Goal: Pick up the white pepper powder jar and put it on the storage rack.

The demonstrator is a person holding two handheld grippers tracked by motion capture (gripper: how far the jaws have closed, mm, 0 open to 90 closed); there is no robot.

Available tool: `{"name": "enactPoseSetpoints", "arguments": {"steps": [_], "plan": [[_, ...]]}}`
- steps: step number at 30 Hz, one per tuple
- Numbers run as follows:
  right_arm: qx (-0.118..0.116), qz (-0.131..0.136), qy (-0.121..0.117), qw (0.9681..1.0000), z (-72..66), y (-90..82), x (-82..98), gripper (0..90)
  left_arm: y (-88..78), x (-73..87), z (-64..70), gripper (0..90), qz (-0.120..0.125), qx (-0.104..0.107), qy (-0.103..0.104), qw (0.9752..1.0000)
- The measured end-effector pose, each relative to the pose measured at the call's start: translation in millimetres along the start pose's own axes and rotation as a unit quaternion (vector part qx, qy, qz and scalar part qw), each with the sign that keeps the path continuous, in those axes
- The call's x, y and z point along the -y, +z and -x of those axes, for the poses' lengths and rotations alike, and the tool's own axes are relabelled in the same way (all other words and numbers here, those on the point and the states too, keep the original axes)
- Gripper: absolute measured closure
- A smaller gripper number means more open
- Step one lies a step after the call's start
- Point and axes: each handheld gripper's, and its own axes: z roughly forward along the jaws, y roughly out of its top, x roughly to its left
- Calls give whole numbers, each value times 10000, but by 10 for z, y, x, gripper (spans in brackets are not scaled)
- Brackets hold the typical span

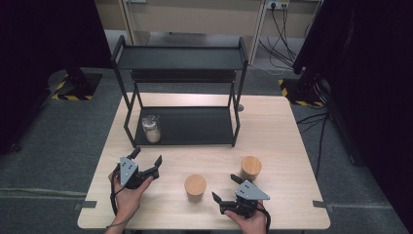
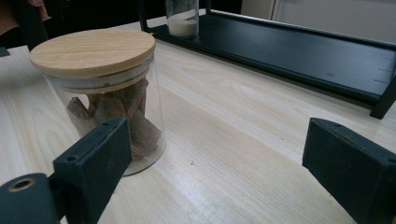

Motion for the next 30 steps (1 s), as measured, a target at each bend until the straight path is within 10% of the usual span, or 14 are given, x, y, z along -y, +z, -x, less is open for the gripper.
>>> {"name": "enactPoseSetpoints", "arguments": {"steps": [30], "plan": [[8, -2, 1, 10000, 0, 1, 0, 86, -401, 125, 140, 128, -121, 178, -113, 9997]]}}
